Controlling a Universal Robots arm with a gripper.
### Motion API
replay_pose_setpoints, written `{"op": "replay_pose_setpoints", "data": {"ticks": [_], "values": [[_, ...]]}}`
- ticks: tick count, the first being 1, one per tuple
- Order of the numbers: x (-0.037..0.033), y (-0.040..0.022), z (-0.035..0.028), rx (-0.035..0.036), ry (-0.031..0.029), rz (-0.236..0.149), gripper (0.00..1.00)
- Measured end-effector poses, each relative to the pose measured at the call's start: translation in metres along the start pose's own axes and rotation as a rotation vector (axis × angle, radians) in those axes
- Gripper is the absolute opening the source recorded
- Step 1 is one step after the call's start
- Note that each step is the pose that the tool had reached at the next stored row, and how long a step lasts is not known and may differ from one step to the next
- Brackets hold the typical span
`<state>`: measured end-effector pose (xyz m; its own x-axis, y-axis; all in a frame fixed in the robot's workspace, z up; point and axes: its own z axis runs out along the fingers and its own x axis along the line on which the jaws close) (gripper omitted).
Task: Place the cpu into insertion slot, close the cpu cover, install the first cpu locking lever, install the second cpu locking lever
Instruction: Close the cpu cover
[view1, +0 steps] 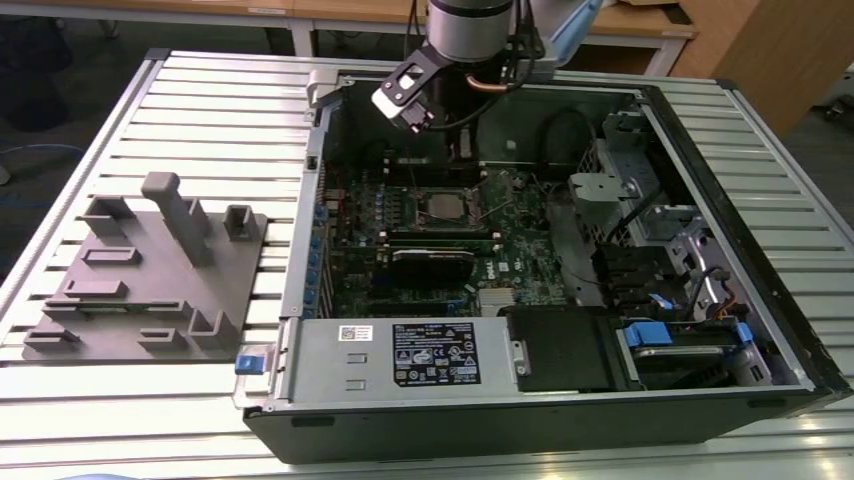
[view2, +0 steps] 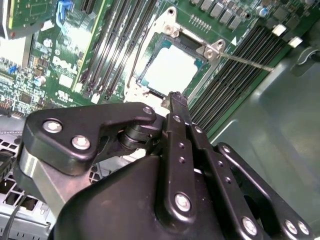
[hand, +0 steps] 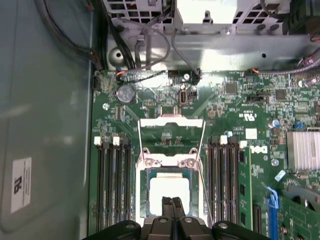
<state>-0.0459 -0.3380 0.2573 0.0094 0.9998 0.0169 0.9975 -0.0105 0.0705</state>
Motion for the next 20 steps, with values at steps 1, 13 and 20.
{"op": "replay_pose_setpoints", "data": {"ticks": [1,13,20], "values": [[0.0,0.0016,0.0001,0.0,0.0,0.0,0.11],[0.0002,0.0248,0.002,0.0,0.0001,0.0,0.11],[0.0003,0.0387,0.003,0.0,-0.0001,0.0,0.11]]}}
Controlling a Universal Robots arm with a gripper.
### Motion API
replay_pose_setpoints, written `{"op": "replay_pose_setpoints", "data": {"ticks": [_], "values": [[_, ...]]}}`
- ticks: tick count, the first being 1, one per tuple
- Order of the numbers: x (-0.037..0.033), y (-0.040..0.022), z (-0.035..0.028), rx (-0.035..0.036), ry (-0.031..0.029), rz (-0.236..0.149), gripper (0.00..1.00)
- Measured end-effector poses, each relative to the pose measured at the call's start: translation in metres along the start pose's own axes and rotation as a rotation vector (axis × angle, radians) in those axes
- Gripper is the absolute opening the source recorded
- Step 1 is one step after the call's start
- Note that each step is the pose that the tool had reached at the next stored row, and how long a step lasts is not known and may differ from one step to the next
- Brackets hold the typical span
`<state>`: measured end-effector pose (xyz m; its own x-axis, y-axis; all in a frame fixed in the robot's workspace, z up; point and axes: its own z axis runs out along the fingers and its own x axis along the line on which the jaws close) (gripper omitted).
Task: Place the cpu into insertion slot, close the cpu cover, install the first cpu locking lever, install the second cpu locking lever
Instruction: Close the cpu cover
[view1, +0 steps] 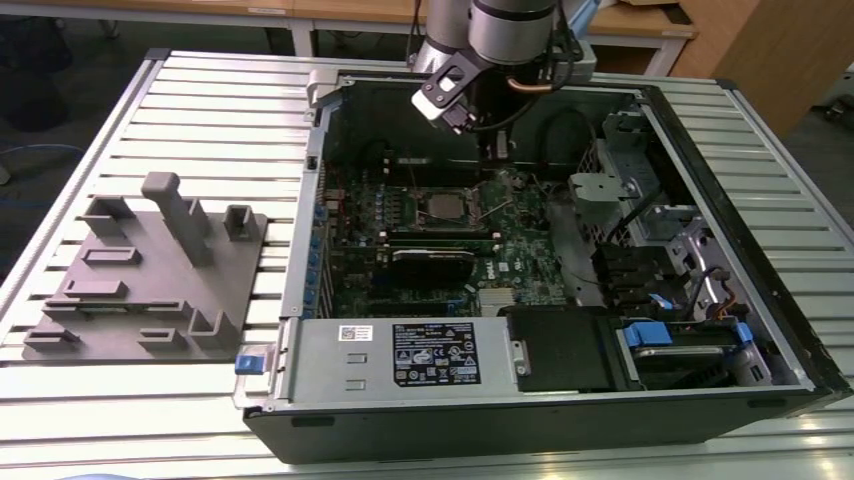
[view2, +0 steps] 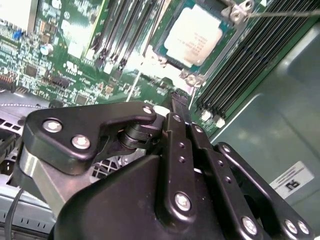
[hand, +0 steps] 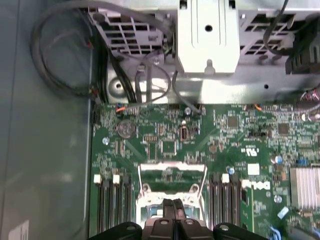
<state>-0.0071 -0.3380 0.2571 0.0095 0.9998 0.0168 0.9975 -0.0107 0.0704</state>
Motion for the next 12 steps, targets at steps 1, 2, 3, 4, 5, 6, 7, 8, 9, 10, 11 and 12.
{"op": "replay_pose_setpoints", "data": {"ticks": [1,2,3,4,5,6,7,8,9,10,11,12], "values": [[0.0,0.0019,0.0002,0.0,0.0001,0.0,0.11],[0.0001,0.0037,0.0003,0.0,0.0001,0.0,0.11],[0.0001,0.0054,0.0005,0.0,0.0001,0.0,0.11],[0.0001,0.007,0.0006,-0.0001,0.0001,0.0,0.11],[0.0001,0.0086,0.0008,0.0,0.0001,0.0,0.11],[0.0001,0.01,0.0008,0.0,0.0,0.0,0.11],[0.0001,0.011,0.0009,0.0,0.0,0.0,0.11],[0.0001,0.0116,0.001,0.0,0.0001,0.0,0.11],[0.0001,0.0116,0.001,0.0,0.0,0.0,0.11],[0.0001,0.0116,0.001,0.0,0.0,0.0,0.11],[0.0001,0.0117,0.001,0.0,0.0,0.0,0.11],[0.0001,0.0117,0.001,0.0,0.0001,0.0,0.11]]}}
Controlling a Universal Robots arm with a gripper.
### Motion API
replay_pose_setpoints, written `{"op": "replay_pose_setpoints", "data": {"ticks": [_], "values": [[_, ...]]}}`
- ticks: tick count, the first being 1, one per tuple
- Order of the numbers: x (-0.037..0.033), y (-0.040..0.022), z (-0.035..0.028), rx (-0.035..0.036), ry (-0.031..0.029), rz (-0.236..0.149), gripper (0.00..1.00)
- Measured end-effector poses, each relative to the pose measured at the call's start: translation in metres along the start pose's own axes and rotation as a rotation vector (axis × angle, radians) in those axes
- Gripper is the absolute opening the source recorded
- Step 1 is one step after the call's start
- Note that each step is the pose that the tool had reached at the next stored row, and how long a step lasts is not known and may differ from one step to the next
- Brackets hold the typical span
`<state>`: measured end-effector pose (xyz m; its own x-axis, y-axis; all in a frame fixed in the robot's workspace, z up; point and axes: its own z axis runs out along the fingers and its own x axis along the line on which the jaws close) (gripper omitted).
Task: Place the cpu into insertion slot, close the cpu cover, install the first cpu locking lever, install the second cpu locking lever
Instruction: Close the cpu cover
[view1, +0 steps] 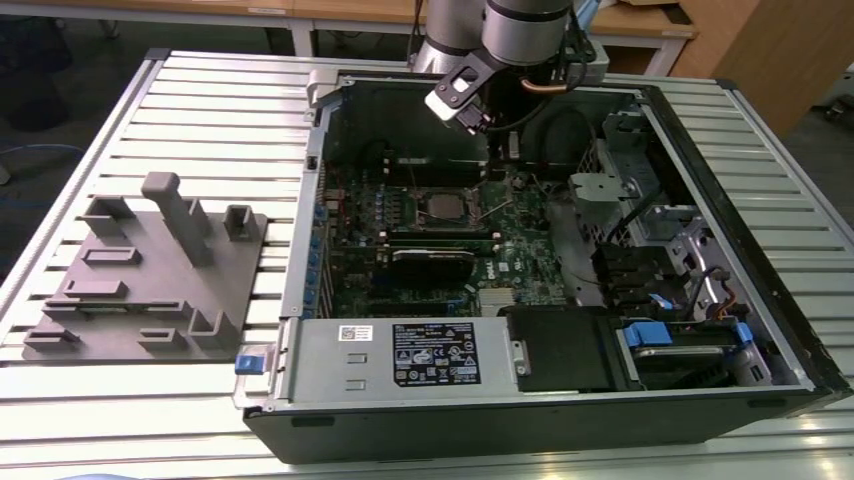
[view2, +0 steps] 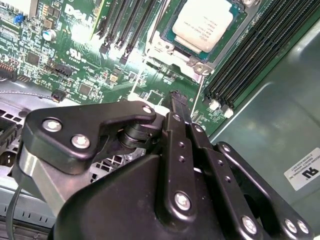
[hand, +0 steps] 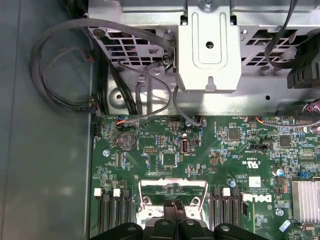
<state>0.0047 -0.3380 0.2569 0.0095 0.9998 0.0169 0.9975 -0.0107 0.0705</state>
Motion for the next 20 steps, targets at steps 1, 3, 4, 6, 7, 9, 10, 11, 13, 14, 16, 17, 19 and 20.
{"op": "replay_pose_setpoints", "data": {"ticks": [1,3,4,6,7,9,10,11,13,14,16,17,19,20], "values": [[0.0,0.0,0.0,0.0,0.0,0.0,0.11],[0.0,0.0004,0.0,0.0,0.0,0.0,0.11],[0.0,0.0011,0.0001,0.0,0.0,0.0,0.11],[0.0,0.0037,0.0002,0.0001,-0.0001,0.0,0.11],[0.0001,0.0053,0.0003,0.0001,-0.0001,0.0,0.11],[0.0001,0.0078,0.0005,0.0,0.0,0.0,0.11],[0.0001,0.009,0.0006,0.0,0.0,0.0,0.11],[0.0001,0.0099,0.0007,0.0,-0.0001,0.0,0.11],[0.0001,0.0109,0.0008,0.0,-0.0001,0.0,0.11],[0.0001,0.0112,0.0008,0.0,0.0,0.0,0.11],[0.0001,0.0118,0.0008,0.0,-0.0001,0.0,0.11],[0.0001,0.0121,0.0009,0.0,0.0,0.0,0.11],[0.0001,0.0127,0.0007,0.0,0.0,0.0,0.11],[0.0001,0.0127,0.0003,0.0,0.0,0.0,0.11]]}}
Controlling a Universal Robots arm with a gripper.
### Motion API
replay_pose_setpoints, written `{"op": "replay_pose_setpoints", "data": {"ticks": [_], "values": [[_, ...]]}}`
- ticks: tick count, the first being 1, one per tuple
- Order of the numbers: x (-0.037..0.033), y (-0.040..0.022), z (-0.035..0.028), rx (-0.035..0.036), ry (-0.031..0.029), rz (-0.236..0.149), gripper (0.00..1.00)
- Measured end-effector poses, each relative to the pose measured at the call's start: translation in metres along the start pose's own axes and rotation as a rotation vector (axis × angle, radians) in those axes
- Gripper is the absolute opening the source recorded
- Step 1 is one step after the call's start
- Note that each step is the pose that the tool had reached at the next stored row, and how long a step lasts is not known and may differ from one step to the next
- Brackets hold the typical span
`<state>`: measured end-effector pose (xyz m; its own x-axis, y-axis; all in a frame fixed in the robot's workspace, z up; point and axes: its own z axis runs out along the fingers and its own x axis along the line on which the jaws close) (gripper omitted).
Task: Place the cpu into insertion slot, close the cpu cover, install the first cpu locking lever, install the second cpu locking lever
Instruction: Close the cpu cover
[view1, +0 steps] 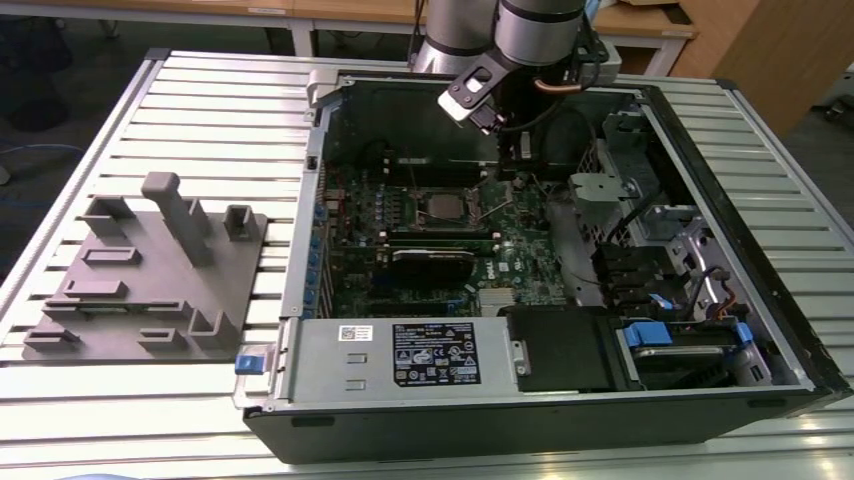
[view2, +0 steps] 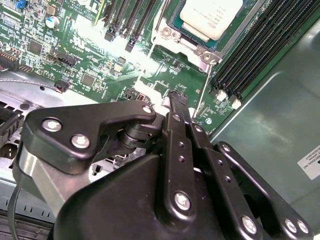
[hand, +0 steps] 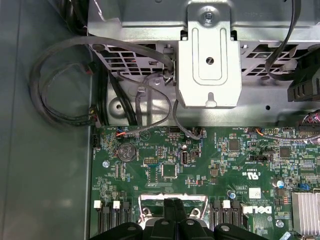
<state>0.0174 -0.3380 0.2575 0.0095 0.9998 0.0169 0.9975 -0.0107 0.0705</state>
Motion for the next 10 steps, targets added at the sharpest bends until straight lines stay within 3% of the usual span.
{"op": "replay_pose_setpoints", "data": {"ticks": [10], "values": [[0.0,0.001,0.0,0.0001,-0.0001,0.0,0.11]]}}
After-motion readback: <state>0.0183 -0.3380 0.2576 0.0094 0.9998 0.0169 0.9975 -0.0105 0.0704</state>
